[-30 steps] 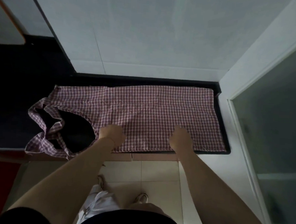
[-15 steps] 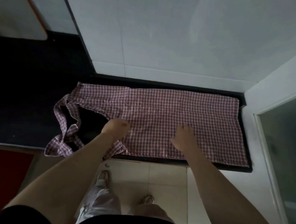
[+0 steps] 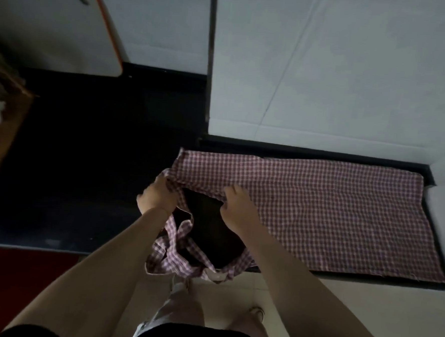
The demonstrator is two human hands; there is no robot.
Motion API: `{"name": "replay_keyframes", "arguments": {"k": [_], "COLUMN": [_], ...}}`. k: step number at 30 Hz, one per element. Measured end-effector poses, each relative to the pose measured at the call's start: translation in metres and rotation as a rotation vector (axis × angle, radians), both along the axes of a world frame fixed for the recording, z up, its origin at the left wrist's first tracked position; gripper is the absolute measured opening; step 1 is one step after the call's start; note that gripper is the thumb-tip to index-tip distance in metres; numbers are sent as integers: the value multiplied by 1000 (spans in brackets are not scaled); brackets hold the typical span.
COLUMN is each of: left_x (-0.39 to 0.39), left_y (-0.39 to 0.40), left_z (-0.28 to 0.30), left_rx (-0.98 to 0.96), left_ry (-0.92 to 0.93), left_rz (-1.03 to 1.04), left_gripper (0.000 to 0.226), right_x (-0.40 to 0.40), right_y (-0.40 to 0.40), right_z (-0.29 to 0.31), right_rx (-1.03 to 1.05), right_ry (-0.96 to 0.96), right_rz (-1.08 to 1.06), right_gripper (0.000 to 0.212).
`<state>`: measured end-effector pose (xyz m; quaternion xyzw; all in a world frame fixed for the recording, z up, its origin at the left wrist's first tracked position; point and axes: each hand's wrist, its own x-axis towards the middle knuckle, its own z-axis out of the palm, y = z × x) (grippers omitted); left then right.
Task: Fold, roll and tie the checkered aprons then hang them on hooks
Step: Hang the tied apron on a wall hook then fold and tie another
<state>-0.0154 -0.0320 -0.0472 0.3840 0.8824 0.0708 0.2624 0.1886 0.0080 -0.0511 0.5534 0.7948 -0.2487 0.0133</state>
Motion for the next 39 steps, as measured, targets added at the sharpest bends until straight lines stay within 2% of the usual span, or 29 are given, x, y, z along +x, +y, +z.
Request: {"name": "replay_keyframes", "arguments": {"k": [3,6,7,9,10,12,14,15,16,19,20,22,26,30,31,33,36,39], "left_x": [-25,-38,-38,-44,-46,-50,-56,-58,-60,-59,-58,-54,-47,-30,-25,-19,-32,-59], "left_y": [7,12,12,16,17,19,20,21,22,26,26,22,14,11,11,11,14,19], "left_z": [-3,-5,-2,1,-1,-5,-5,-3,0,10,8,1,-18,-13,-11,-9,-7,-7], "left_rx": [-163,-111,-55,60,80,11,-76,-70,-28,15,-3,-89,-260,-220,-200,-190,-128,-15], "left_ry": [-178,-391,-392,-190,-98,-48,-97,-175,-335,-1072,-1164,-1050,-593,-375,-302,-172,-104,-80], "left_rz": [-12,38,58,36,12,-32,-64,-36,32,359,389,316,67,25,12,-51,-20,167], "left_gripper": [37,29,25,30,38,50,38,31,29,31,30,30,34,57,58,43,30,28], "right_x": [-28,-38,-38,-41,-41,-43,-43,-43,-43,-44,-43,-44,-42,-41,-41,-39,-37,-36], "right_y": [3,5,5,6,7,8,8,7,7,8,9,12,12,13,13,12,14,19], "right_z": [-4,-10,-13,-15,-16,-17,-19,-19,-20,-22,-22,-21,-21,-20,-20,-21,-23,-20], "right_rx": [-34,-62,-53,-10,3,25,62,79,99,137,139,125,78,80,84,94,105,109], "right_ry": [-55,-138,-162,-182,-187,-186,-170,-164,-159,-157,-157,-156,-195,-204,-211,-221,-221,-220], "right_rz": [13,-16,-25,-48,-59,-75,-71,-72,-69,-54,-61,-66,-39,-19,-11,5,10,10], "right_gripper": [48,50,48,38,35,36,35,34,31,29,29,29,38,39,38,37,37,36]}}
